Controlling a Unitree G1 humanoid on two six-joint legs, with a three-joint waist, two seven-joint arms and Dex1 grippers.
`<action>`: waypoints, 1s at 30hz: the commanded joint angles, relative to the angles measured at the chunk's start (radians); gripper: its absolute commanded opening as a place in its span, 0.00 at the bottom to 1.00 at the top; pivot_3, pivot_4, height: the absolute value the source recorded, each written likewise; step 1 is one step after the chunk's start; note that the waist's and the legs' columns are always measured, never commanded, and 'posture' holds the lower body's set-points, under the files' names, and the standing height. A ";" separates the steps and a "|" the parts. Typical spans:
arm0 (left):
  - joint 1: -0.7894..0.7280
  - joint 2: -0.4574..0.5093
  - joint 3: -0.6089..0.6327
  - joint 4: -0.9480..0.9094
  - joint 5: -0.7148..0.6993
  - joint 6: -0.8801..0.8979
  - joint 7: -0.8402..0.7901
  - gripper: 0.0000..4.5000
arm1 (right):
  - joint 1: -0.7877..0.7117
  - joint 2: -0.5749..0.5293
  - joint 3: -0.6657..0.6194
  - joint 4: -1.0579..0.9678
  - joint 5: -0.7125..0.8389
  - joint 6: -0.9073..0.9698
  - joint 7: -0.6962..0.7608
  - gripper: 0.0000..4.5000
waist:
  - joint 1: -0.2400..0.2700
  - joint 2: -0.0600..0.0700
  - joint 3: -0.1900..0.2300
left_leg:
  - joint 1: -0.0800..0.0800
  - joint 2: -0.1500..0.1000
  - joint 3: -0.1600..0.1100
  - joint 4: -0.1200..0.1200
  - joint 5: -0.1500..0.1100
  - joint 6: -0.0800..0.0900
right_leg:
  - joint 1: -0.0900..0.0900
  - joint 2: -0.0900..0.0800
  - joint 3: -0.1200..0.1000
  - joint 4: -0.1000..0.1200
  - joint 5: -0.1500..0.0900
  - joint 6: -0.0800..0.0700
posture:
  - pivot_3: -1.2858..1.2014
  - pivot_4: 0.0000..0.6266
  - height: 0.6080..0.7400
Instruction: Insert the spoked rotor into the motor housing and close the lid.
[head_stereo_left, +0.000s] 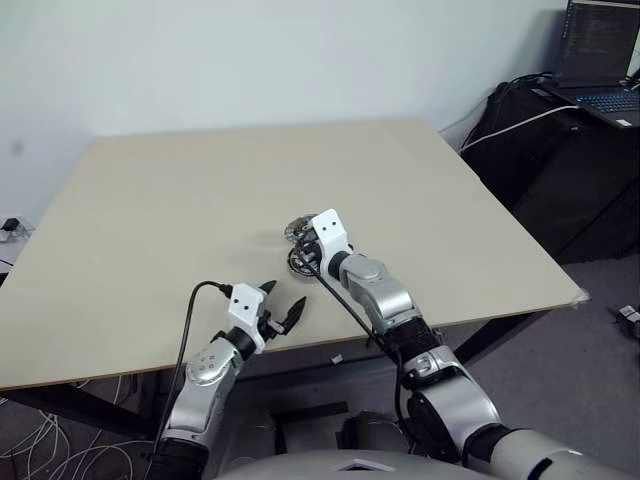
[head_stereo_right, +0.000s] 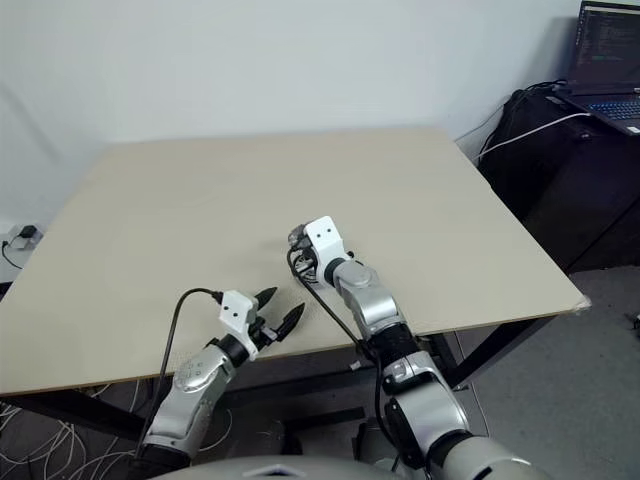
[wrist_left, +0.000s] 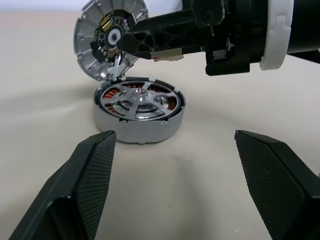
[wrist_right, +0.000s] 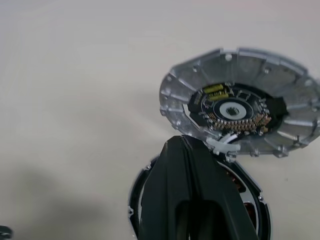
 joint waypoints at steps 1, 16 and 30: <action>-0.008 0.009 0.010 -0.055 -0.006 0.003 0.001 0.89 | -0.040 -0.001 -0.034 0.059 -0.002 -0.016 -0.013 0.00 | 0.000 0.000 0.000 | 0.000 0.000 0.000 0.000 0.000 0.000 | 0.000 0.000 0.000 0.000 0.000 0.000 | 0.52 0.00 1.00; -0.015 0.019 0.005 -0.065 -0.010 0.031 -0.014 0.89 | 0.034 -0.042 -0.003 -0.041 -0.030 0.058 0.046 0.00 | -0.001 0.007 -0.004 | 0.003 0.000 0.000 0.000 0.000 0.000 | 0.000 0.000 0.000 0.000 -0.001 0.002 | 0.52 0.00 1.00; -0.023 0.007 -0.002 -0.052 -0.011 0.037 -0.025 0.90 | 0.011 -0.240 0.195 -0.230 -0.112 0.099 0.330 0.34 | 0.003 0.007 -0.004 | 0.002 0.000 0.000 0.000 0.000 0.000 | -0.001 0.000 0.000 0.000 -0.002 0.002 | 0.52 0.00 1.00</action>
